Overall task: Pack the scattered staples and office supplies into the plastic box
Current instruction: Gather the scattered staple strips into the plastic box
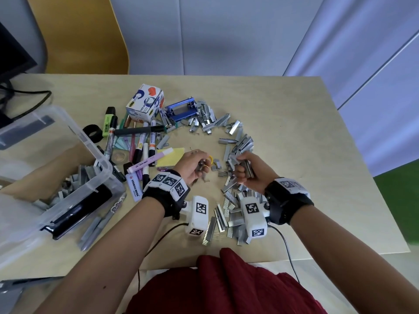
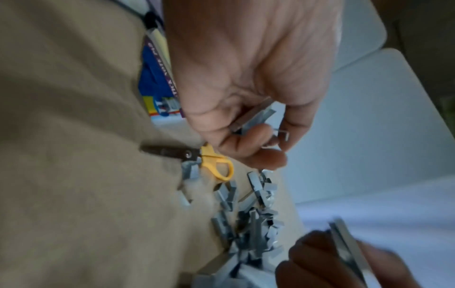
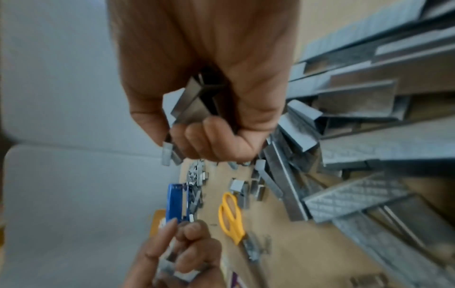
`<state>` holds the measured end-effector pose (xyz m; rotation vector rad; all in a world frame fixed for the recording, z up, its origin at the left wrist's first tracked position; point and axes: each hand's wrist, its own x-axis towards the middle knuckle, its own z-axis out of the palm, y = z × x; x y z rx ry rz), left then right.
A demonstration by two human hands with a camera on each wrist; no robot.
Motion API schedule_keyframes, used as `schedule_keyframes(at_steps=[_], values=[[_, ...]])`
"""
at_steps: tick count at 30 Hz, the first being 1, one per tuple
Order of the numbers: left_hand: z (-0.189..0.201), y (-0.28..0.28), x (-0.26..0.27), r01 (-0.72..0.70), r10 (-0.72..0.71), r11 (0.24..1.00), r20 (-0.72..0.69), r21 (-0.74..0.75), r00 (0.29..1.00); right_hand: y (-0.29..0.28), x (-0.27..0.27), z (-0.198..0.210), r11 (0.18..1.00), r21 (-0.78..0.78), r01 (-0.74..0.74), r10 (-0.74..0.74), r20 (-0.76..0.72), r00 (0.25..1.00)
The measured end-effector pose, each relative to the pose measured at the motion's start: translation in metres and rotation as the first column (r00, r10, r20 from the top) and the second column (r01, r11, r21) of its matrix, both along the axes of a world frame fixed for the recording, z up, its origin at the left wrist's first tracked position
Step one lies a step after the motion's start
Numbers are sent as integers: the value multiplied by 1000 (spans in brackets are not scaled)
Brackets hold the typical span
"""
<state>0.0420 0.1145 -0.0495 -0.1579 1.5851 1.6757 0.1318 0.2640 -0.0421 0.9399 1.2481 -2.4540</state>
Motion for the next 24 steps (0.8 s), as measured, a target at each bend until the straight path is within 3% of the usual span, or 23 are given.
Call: schedule_keyframes(at_steps=[2,4,6,8,10,12,14,16,18,22,24], values=[[2,2,-2,-13,7,998,85,68,996,3,6,2,990,-134,39,-44,-34,998],[5,3,-2,-40,14,991,194,128,981,3,10,7,988,-152,33,-42,-57,997],[8,6,-1,-74,21,983,303,166,953,2,10,13,1000,-28,-14,12,-71,997],[8,9,1,-105,8,972,414,211,910,-3,5,22,963,244,-118,141,-81,987],[8,13,4,-89,-38,966,473,244,880,-11,-1,32,822,516,-240,303,-40,952],[8,17,10,-43,-78,969,466,243,881,-21,-9,40,626,700,-345,423,67,904],[8,18,15,-34,-59,979,436,203,898,-28,-16,43,429,807,-406,475,180,861],[5,19,18,-78,5,982,396,170,918,-33,-20,44,299,866,-401,498,217,840],[2,19,17,-119,64,986,390,120,918,-34,-22,43,235,899,-371,508,212,835],[-4,11,9,-110,71,993,506,46,860,-27,-32,36,265,929,-257,424,127,897],[-8,6,3,-70,62,998,491,-2,869,-19,-38,28,210,951,-227,352,143,925]])
